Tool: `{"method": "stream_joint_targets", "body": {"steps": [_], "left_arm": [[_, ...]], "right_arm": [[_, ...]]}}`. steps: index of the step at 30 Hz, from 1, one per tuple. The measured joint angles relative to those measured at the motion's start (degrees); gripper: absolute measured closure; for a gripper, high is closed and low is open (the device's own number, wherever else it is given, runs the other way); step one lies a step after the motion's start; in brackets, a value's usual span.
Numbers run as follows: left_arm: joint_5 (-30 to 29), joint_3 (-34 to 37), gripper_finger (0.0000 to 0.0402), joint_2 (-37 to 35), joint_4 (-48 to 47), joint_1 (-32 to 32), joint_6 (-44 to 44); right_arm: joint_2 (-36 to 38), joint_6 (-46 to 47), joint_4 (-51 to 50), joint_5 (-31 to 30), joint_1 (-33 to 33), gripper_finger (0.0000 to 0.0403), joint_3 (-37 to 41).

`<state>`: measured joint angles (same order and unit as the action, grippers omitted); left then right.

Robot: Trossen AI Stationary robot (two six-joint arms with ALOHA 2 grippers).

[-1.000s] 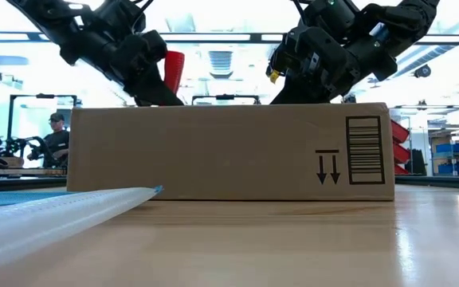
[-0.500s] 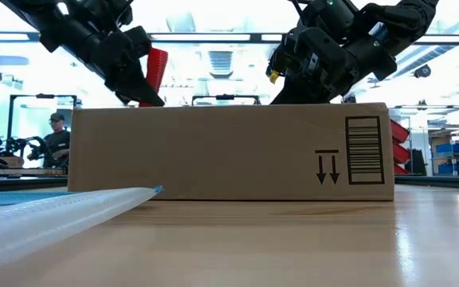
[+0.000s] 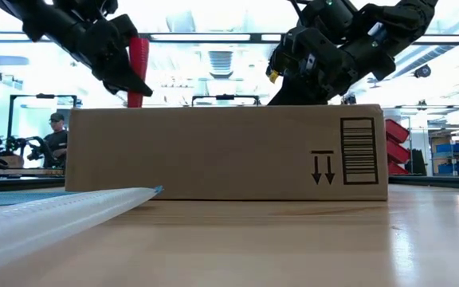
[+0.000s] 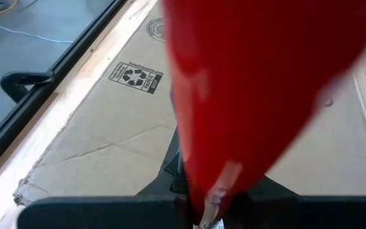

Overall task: Unpack boxes
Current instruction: Break down the box using the red cutter

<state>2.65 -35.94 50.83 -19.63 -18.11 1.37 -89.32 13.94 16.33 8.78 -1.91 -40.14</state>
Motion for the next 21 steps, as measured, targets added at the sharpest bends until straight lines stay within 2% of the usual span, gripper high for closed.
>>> {"method": "stream_joint_targets", "body": {"steps": [21], "left_arm": [[-1.75,-0.09,0.0380,-1.50,-3.49,0.00,-0.59]], "right_arm": [[0.02,1.22,-1.70,0.00,0.00,0.0403,-0.09]]}}
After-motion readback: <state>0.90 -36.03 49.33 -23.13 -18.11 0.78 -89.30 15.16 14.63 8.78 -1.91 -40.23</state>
